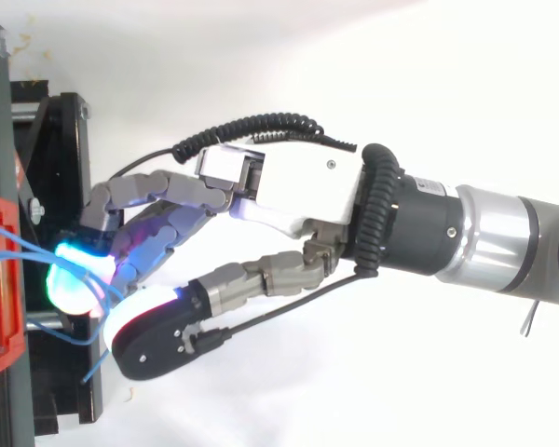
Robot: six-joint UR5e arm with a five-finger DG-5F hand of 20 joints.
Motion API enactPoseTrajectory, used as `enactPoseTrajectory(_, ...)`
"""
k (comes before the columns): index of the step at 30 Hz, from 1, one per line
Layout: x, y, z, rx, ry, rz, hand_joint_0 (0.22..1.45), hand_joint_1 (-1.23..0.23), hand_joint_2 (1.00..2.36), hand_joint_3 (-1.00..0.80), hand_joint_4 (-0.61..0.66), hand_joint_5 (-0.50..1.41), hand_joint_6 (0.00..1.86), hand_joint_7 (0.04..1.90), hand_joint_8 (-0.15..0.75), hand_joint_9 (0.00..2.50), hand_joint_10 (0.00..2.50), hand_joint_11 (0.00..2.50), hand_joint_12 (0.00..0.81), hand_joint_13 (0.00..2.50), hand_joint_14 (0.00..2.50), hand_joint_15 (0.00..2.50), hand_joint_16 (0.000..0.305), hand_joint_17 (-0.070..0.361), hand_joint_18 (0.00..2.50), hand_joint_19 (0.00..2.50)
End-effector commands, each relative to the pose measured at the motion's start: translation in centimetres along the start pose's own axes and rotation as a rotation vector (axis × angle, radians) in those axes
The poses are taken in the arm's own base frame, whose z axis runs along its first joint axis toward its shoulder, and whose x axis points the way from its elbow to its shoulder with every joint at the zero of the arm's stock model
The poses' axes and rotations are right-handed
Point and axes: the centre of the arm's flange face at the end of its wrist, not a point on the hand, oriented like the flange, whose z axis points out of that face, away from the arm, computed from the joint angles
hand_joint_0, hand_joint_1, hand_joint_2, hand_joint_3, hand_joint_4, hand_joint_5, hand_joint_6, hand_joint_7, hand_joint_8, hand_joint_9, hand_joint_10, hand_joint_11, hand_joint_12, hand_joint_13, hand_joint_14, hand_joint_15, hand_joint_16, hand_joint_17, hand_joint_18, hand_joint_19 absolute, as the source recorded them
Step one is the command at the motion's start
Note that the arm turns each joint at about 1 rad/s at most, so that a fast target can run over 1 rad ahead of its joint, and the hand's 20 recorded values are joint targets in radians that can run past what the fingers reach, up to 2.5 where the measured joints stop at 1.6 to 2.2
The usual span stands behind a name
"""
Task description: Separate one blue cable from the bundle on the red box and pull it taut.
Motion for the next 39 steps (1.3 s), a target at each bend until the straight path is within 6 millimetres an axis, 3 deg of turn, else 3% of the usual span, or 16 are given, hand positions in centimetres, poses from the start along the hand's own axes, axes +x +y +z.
enactPoseTrajectory(1,0.1,0.3,0.2,-0.007,0.011,0.002,0.59,-0.65,1.01,-0.43,0.21,-0.04,0.5,1.22,0.2,0.92,0.01,0.16,0.297,0.64,0.01,0.24,0.052,0.117,0.38,0.55)
enactPoseTrajectory(7,0.1,0.5,0.2,-0.009,0.01,0.004,0.6,-0.68,1.01,-0.41,0.18,-0.04,0.5,1.35,0.199,0.93,0.01,0.18,0.298,0.65,0.01,0.24,0.052,0.117,0.4,0.55)
enactPoseTrajectory(12,0.0,1.0,0.1,0.007,0.011,0.0,0.6,-0.7,1.01,-0.37,0.16,-0.07,0.66,1.1,0.207,0.94,0.01,0.23,0.3,0.66,0.01,0.25,0.052,0.117,0.42,0.57)
enactPoseTrajectory(21,-1.0,2.8,-0.7,0.06,0.01,-0.016,0.59,-0.75,1.01,-0.39,0.18,-0.11,0.79,0.88,0.209,0.94,0.01,0.28,0.306,0.67,0.01,0.27,0.052,0.117,0.44,0.58)
enactPoseTrajectory(27,-1.3,4.1,-1.1,0.077,0.012,-0.026,0.58,-0.74,1.01,-0.41,0.17,-0.1,0.83,0.88,0.209,0.97,0.01,0.29,0.304,0.69,0.01,0.28,0.052,0.117,0.46,0.58)
enactPoseTrajectory(32,-1.0,4.8,-0.7,0.062,0.009,-0.021,0.6,-0.74,1.02,-0.28,0.11,-0.11,0.86,0.97,0.212,0.97,0.01,0.32,0.306,0.69,0.01,0.29,0.052,0.116,0.46,0.58)
enactPoseTrajectory(35,-0.8,5.4,-0.5,0.052,0.009,-0.017,0.62,-0.78,1.02,-0.18,0.03,-0.13,0.93,0.84,0.217,0.96,0.01,0.35,0.306,0.7,0.01,0.31,0.052,0.117,0.48,0.59)
enactPoseTrajectory(39,-0.8,5.8,-0.2,0.04,0.008,-0.013,0.65,-0.79,1.02,-0.15,-0.03,-0.14,0.96,0.83,0.224,0.95,0.01,0.38,0.31,0.71,0.01,0.31,0.053,0.119,0.51,0.58)
